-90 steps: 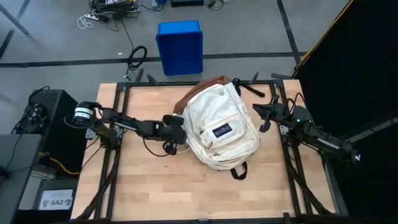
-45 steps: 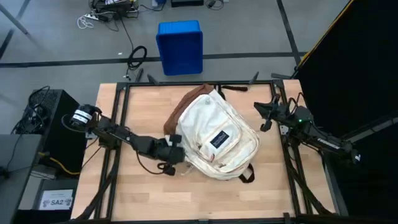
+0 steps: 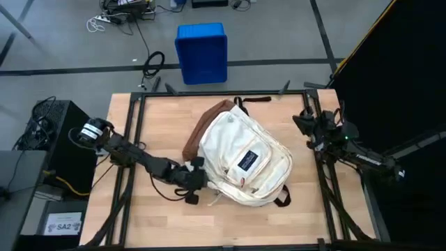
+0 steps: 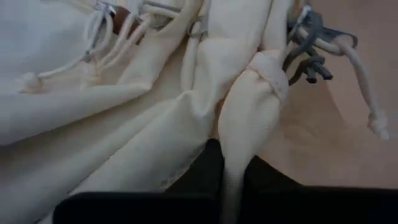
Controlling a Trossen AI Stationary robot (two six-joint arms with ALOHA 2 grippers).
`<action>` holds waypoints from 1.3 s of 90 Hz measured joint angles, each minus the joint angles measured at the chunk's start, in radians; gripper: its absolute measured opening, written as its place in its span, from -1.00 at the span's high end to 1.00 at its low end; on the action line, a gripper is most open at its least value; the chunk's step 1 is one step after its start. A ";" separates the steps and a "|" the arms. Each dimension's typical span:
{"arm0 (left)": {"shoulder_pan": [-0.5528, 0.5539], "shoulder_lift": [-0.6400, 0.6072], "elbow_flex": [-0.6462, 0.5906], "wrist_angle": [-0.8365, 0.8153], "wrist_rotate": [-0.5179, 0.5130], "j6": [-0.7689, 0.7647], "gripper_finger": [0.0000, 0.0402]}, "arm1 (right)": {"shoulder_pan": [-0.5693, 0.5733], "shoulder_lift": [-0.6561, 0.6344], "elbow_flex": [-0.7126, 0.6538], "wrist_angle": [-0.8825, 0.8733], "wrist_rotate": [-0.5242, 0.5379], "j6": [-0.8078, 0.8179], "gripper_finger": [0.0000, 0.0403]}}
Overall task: Unpack backpack
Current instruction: Open the white backpack
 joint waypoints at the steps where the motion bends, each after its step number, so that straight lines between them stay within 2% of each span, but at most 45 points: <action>1: 0.000 0.000 0.000 0.003 -0.005 0.000 1.00 | 0.008 0.005 0.001 0.007 -0.017 0.006 0.96; 7: 0.001 0.000 0.000 0.018 -0.016 0.004 1.00 | 0.078 0.039 0.004 0.037 -0.066 0.031 0.97; 12: 0.004 0.000 0.000 0.023 -0.023 0.003 1.00 | 0.161 0.082 0.012 0.057 -0.051 0.025 0.98; 28: 0.018 0.000 0.000 0.040 -0.051 0.002 1.00 | 0.472 0.325 0.120 0.074 0.204 -0.235 1.00; 42: 0.038 0.000 0.000 0.040 -0.080 -0.005 1.00 | 0.684 0.631 0.340 0.050 0.383 -0.473 1.00; 53: 0.059 0.000 0.000 0.043 -0.111 -0.007 1.00 | 0.789 0.878 0.581 -0.087 0.461 -0.605 1.00; 67: 0.098 0.000 0.000 0.072 -0.132 -0.009 1.00 | 0.866 1.171 0.872 -0.325 0.521 -0.678 0.98; 83: 0.124 0.000 0.000 0.113 -0.141 -0.026 1.00 | 0.894 1.442 1.089 -0.586 0.632 -0.680 0.89; 98: 0.126 0.000 0.000 0.118 -0.144 -0.027 1.00 | 0.901 1.618 1.181 -0.639 0.659 -0.689 0.77; 117: 0.126 0.000 0.000 0.120 -0.145 -0.027 1.00 | 0.900 1.762 1.195 -0.640 0.678 -0.716 0.57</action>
